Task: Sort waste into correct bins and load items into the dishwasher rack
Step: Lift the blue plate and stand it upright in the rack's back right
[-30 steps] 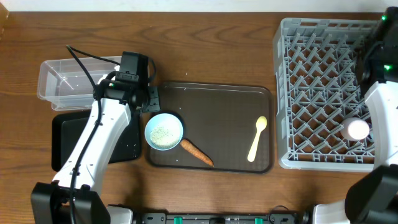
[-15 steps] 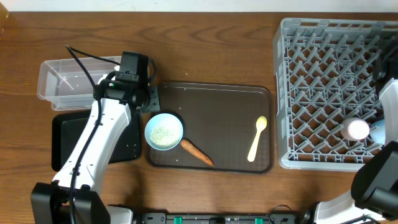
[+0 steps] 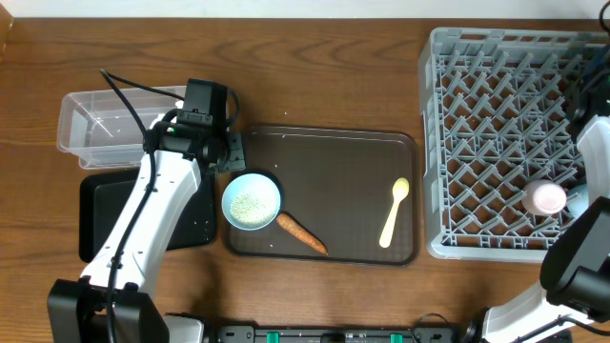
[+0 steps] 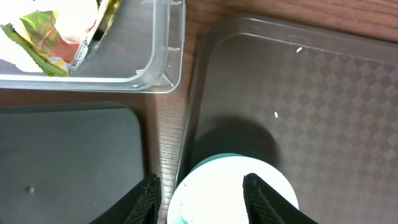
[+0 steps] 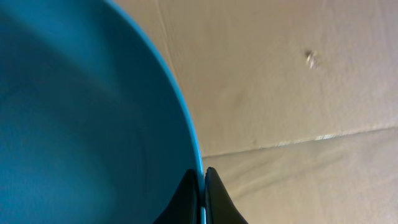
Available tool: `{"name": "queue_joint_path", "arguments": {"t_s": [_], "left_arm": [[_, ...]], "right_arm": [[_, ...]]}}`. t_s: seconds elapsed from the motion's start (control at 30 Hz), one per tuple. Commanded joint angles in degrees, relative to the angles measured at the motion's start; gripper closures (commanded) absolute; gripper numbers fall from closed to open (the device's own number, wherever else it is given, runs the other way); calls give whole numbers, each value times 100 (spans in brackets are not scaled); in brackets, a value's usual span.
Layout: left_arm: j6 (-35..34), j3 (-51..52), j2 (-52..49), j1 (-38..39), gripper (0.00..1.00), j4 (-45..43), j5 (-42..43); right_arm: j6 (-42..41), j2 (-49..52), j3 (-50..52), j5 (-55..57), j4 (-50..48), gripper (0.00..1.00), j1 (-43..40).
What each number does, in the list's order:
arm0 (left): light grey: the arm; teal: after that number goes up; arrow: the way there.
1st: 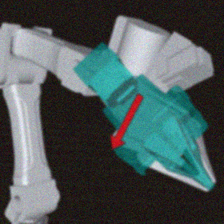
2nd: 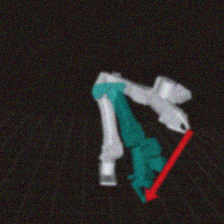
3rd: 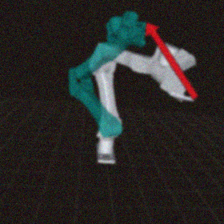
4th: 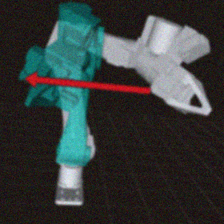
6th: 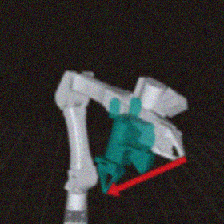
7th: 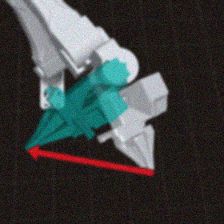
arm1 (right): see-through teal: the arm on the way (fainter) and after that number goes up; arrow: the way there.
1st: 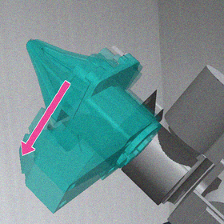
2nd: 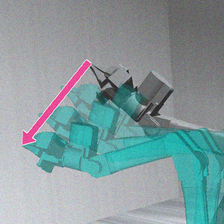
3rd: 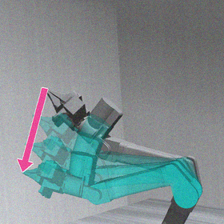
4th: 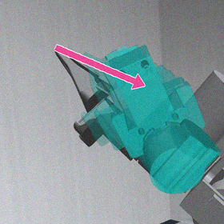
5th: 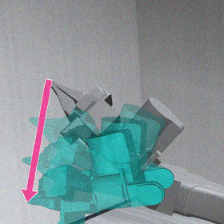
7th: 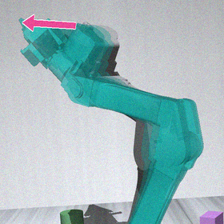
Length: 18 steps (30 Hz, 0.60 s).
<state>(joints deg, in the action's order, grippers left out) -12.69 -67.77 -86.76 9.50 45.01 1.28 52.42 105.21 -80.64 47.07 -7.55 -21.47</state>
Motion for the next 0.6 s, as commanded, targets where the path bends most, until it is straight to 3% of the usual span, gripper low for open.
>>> {"name": "queue_joint_path", "arguments": {"t_s": [0.0,0.2,0.4,0.57], "left_arm": [[-74,-83,0,-20,55,15,-66],[-74,-81,0,-20,55,17,-66],[-74,-83,0,-20,54,15,-66],[-96,-81,0,-20,55,13,-66]], "right_arm": [[551,238,-13,0,-334,99,-31],[949,238,-13,111,-1073,99,-31],[1169,238,-13,22,-907,99,-26],[846,245,-13,-186,-321,99,-22]]}}
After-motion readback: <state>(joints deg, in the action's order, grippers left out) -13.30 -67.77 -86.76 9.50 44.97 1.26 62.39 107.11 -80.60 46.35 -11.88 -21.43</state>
